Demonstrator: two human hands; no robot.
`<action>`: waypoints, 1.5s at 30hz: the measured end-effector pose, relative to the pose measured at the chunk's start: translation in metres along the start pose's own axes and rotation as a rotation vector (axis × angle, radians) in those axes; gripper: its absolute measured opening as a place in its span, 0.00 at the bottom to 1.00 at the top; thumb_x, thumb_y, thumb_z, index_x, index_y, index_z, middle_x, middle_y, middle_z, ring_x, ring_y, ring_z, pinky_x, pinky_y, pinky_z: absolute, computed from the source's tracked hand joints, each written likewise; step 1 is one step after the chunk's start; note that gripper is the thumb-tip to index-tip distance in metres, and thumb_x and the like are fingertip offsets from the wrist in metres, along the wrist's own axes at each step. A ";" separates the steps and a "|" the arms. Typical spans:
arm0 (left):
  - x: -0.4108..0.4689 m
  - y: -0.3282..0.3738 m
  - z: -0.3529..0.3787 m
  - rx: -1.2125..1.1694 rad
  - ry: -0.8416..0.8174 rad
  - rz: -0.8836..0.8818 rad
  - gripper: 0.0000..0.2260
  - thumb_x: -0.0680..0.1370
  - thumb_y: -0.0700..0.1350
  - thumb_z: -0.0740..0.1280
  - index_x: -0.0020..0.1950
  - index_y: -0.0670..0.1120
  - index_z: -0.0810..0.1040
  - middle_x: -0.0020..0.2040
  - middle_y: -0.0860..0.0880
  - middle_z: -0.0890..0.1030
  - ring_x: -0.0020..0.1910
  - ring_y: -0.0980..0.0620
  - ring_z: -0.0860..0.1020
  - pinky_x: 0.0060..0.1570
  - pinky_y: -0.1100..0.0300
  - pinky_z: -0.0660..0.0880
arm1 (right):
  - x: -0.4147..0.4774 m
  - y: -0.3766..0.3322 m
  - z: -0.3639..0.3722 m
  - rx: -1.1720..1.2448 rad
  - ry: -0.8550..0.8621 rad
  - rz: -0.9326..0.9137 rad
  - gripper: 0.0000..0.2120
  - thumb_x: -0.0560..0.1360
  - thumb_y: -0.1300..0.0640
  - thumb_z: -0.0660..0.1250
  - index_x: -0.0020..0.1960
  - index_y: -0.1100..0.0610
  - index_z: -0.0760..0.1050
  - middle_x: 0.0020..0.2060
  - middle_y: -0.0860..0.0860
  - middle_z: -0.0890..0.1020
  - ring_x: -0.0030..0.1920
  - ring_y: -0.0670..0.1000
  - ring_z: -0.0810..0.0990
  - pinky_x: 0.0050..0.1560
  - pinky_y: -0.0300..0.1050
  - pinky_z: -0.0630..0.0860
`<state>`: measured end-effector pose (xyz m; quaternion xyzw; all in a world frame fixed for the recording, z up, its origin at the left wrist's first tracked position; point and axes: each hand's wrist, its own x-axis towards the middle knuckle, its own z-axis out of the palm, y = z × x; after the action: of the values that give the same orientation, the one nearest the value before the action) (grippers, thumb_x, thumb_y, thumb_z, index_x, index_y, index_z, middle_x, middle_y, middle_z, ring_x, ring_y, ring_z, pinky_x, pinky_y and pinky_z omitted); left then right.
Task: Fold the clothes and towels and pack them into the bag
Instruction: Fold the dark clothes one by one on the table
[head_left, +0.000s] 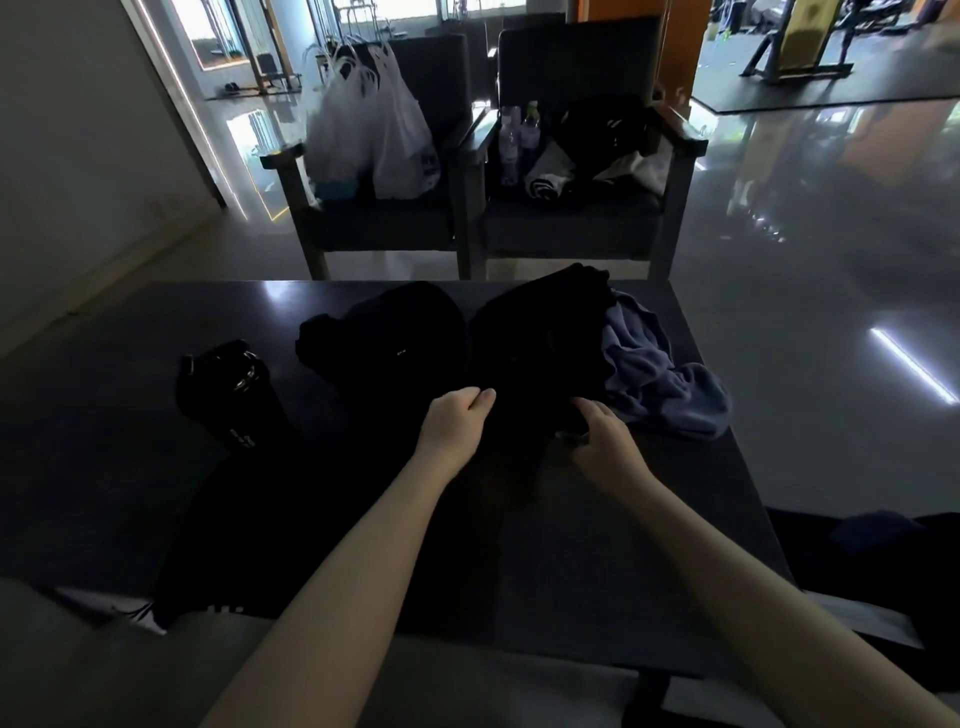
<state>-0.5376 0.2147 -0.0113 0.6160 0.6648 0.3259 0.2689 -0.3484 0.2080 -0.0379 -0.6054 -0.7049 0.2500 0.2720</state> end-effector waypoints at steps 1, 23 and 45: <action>-0.002 0.005 -0.007 -0.057 0.014 0.001 0.19 0.82 0.50 0.59 0.32 0.45 0.68 0.30 0.51 0.70 0.29 0.54 0.70 0.31 0.61 0.68 | -0.002 -0.004 -0.002 -0.007 0.006 -0.007 0.29 0.72 0.70 0.64 0.72 0.63 0.63 0.68 0.58 0.70 0.67 0.56 0.69 0.64 0.41 0.66; -0.055 0.051 -0.109 0.290 -0.344 0.109 0.06 0.74 0.53 0.71 0.43 0.51 0.81 0.43 0.53 0.81 0.45 0.55 0.80 0.43 0.64 0.74 | -0.021 -0.069 -0.106 0.311 0.479 0.155 0.10 0.78 0.61 0.56 0.53 0.62 0.75 0.44 0.55 0.78 0.35 0.47 0.73 0.35 0.42 0.65; -0.098 0.128 -0.083 -0.122 -0.135 0.081 0.20 0.80 0.56 0.60 0.31 0.47 0.66 0.27 0.52 0.67 0.23 0.57 0.66 0.26 0.63 0.64 | -0.091 -0.100 -0.073 0.332 0.007 -0.206 0.06 0.76 0.62 0.66 0.47 0.52 0.75 0.36 0.44 0.78 0.35 0.40 0.76 0.36 0.33 0.69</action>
<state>-0.5085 0.1125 0.1354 0.6454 0.5986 0.3341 0.3369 -0.3592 0.1055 0.0757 -0.4778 -0.7112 0.3319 0.3947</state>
